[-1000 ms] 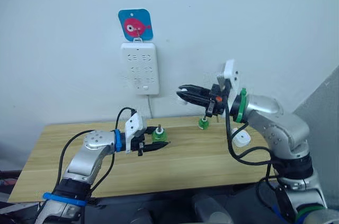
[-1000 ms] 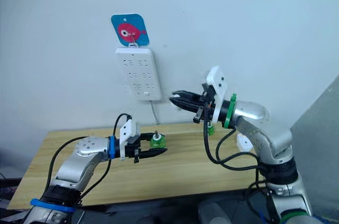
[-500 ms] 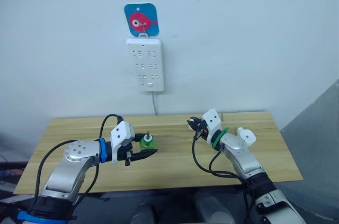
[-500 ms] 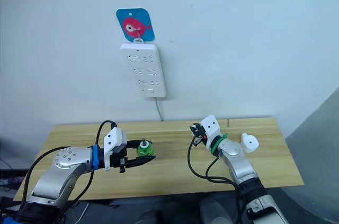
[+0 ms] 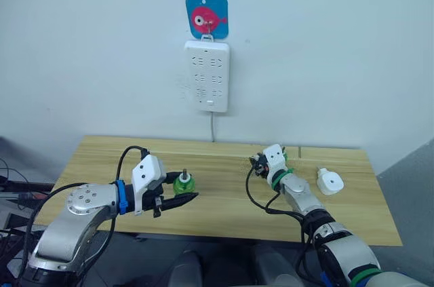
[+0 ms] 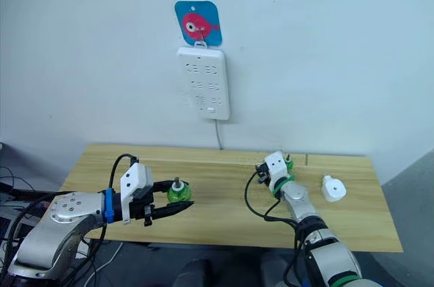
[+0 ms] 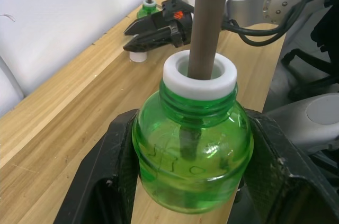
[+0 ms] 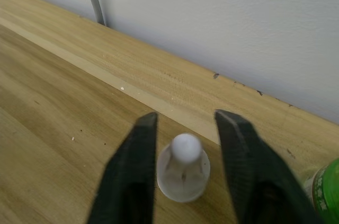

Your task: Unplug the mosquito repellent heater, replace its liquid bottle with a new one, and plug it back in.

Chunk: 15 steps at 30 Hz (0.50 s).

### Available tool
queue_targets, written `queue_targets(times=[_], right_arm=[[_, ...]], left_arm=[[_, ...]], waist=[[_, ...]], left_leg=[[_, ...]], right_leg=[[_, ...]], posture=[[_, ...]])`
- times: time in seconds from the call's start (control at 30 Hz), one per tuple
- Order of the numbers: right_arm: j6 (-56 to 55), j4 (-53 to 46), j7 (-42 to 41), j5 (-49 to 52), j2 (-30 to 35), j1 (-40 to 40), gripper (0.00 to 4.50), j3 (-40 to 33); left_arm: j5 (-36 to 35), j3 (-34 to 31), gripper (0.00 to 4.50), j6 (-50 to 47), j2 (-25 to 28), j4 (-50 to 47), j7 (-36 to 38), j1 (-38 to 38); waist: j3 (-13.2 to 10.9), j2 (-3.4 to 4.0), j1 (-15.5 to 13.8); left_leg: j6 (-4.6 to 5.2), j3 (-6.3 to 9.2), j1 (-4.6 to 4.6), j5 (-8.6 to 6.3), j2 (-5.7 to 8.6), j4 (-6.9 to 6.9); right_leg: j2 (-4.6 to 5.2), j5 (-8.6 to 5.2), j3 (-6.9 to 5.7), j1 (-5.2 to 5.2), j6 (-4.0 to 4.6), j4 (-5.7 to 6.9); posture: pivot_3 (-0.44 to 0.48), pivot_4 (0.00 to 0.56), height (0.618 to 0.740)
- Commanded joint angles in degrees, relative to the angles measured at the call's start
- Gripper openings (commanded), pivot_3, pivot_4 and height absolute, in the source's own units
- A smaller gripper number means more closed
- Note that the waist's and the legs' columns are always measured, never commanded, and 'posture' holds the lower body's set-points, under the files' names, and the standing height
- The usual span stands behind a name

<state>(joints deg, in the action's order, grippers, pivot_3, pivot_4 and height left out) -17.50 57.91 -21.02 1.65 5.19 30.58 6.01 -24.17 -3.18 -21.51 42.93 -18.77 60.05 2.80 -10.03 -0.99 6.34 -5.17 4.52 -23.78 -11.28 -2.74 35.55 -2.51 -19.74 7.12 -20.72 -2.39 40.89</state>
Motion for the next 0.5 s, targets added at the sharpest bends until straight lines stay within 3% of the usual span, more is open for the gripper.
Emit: queue_targets(times=[0.03,0.17,0.23,0.33,0.5], right_arm=[[-0.2,-9.5,-4.8,3.1,0.4,-2.5,3.18,-1.6],[9.5,-30.4,-13.9,7.4,3.7,-9.7,4.49,0.7],[19.5,-48.6,-20.6,10.8,9.8,-14.7,4.50,3.4],[33.2,-67.0,-27.3,16.9,18.7,-16.9,4.50,5.0],[52.9,-82.2,-30.4,29.8,26.3,-11.3,4.50,3.6]], left_arm=[[-0.6,-0.1,2.28,0.8,0.1,-0.5,0.2,-2.0],[-0.5,1.4,2.28,1.6,-0.9,2.4,1.4,-5.8],[-0.6,2.9,2.28,2.5,-1.6,4.8,3.2,-9.3],[-0.7,5.0,2.28,3.3,-2.7,7.2,5.8,-13.4],[-0.6,9.4,2.28,3.9,-4.4,9.7,10.4,-19.3]], waist=[[-0.2,0.01,0.0],[-0.2,0.03,0.0],[-0.2,0.11,-0.3],[-0.2,0.10,0.0],[-0.1,0.01,2.2]], left_leg=[[0.00,0.00,0.00,0.00,0.00,0.00],[-0.01,0.02,-0.06,0.00,0.00,-0.01],[-0.01,0.06,-0.10,0.01,0.03,-0.01],[-0.02,0.02,-0.18,0.01,0.09,0.02],[-0.02,0.01,-0.17,0.01,0.02,0.20]], right_leg=[[0.00,0.00,0.00,0.00,0.00,0.00],[0.01,0.00,-0.03,-0.05,0.00,0.01],[0.05,0.00,-0.07,-0.06,-0.01,0.00],[0.12,-0.01,-0.07,-0.11,-0.02,0.00],[0.03,-0.01,-0.07,-0.09,-0.04,0.03]], posture=[[-0.037,0.145,0.740],[-0.070,0.132,0.740],[-0.103,0.117,0.740],[-0.141,0.102,0.740],[-0.195,0.081,0.740]])
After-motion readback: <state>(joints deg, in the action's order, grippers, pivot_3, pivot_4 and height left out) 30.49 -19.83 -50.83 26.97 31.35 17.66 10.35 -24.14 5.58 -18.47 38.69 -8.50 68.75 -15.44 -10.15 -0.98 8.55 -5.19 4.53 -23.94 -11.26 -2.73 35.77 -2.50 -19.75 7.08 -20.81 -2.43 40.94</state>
